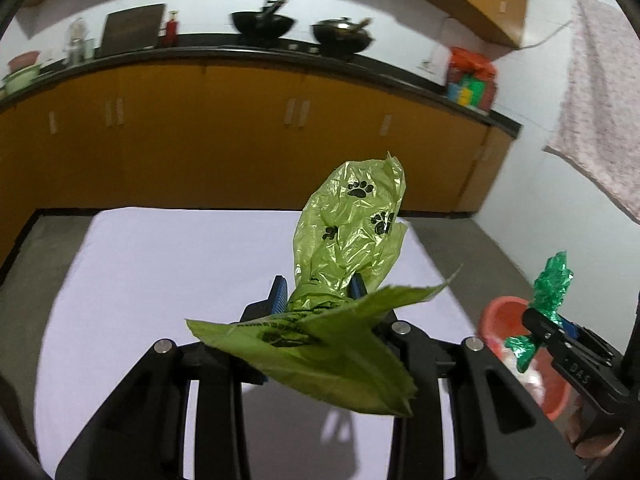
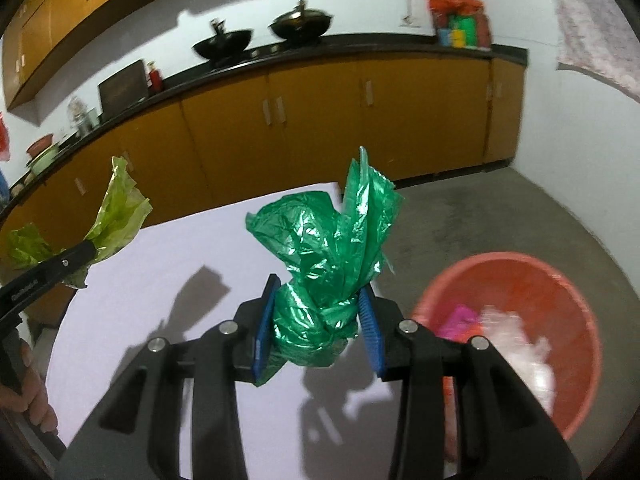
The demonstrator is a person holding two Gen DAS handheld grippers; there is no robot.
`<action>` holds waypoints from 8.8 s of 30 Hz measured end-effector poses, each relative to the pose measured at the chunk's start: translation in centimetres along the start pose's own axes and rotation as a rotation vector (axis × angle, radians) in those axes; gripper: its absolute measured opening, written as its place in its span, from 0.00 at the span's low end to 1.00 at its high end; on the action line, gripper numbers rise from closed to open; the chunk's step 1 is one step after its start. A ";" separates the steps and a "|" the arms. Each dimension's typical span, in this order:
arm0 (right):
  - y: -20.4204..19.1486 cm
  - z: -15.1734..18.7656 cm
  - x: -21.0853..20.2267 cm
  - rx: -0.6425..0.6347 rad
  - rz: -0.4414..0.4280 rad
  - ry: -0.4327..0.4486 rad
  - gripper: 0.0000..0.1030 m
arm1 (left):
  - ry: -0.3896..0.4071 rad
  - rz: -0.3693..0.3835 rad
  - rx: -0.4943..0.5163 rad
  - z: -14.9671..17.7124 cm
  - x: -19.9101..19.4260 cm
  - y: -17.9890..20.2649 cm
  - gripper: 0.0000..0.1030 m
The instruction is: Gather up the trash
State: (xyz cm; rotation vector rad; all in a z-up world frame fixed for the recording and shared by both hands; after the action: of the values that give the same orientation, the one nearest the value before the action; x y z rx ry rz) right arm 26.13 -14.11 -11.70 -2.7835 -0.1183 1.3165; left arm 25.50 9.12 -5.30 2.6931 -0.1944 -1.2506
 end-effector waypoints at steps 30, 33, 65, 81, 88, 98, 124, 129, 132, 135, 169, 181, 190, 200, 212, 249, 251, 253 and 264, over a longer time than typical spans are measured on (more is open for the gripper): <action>21.9 5.4 -4.4 0.252 0.210 0.023 0.37 | -0.166 0.210 0.302 6.3 7.5 22.2 0.32; 22.2 5.5 -4.1 0.254 0.209 0.021 0.37 | -0.179 0.214 0.312 6.8 8.0 22.9 0.32; 23.3 4.9 -2.6 0.296 0.164 0.048 0.43 | -0.252 0.209 0.343 7.6 11.3 24.8 0.40; 23.9 4.7 -5.4 0.320 0.171 0.117 0.70 | -0.220 0.224 0.315 7.1 9.9 23.4 0.68; 23.1 4.7 -9.0 0.300 0.235 0.203 0.90 | -0.165 0.217 0.291 6.4 7.5 21.7 0.73; 17.6 4.8 -14.2 0.152 0.412 0.310 0.96 | 0.039 0.058 0.258 6.6 -0.5 15.4 0.96; 6.2 14.5 -22.0 0.031 0.232 0.381 0.96 | 0.269 -0.211 0.127 14.3 -13.2 7.1 0.98; 5.8 15.2 -22.2 0.033 0.231 0.380 0.96 | 0.284 -0.231 0.135 14.3 -13.4 7.3 0.98; 5.7 15.5 -22.1 0.033 0.225 0.376 0.96 | 0.287 -0.231 0.137 14.5 -13.6 7.2 0.98; 5.4 15.9 -22.3 0.029 0.224 0.376 0.96 | 0.286 -0.224 0.131 14.6 -13.6 7.0 0.98; 6.4 15.4 -22.9 0.061 0.247 0.390 0.96 | 0.275 -0.179 0.119 15.1 -14.3 6.1 0.98; 6.4 15.4 -22.9 0.061 0.247 0.391 0.96 | 0.278 -0.179 0.118 15.0 -14.4 6.2 0.98; 6.4 15.4 -23.0 0.063 0.246 0.391 0.96 | 0.283 -0.180 0.124 14.6 -14.8 6.5 0.98; 6.2 15.6 -22.7 0.065 0.239 0.388 0.96 | 0.289 -0.183 0.129 14.4 -15.1 6.7 0.98; 6.2 15.6 -22.8 0.065 0.239 0.388 0.96 | 0.288 -0.182 0.129 14.4 -15.1 6.7 0.98; 6.0 15.7 -22.8 0.066 0.241 0.389 0.96 | 0.284 -0.178 0.122 14.7 -14.9 6.4 0.98; 5.9 15.7 -22.7 0.067 0.240 0.388 0.96 | 0.284 -0.180 0.122 14.7 -14.8 6.4 0.98; 6.0 15.7 -22.8 0.067 0.240 0.388 0.96 | 0.284 -0.180 0.123 14.7 -14.9 6.3 0.98; 6.0 15.7 -22.8 0.068 0.240 0.389 0.96 | 0.283 -0.181 0.122 14.6 -14.9 6.2 0.98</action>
State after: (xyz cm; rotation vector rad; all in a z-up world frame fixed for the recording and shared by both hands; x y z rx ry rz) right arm -0.17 -21.87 -4.63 -2.9997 0.2808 0.7672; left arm 4.46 4.44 -2.25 3.0115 0.0106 -0.9084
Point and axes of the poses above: each gripper's, at about its wrist camera, not at the fingertips, and x roughly the way its jaws point, y to its right, z to its underside, the point moved 7 cm from there along x, roughly the way its jaws point, and after that the axes turned 14 degrees about -y, right-handed, at the moved point
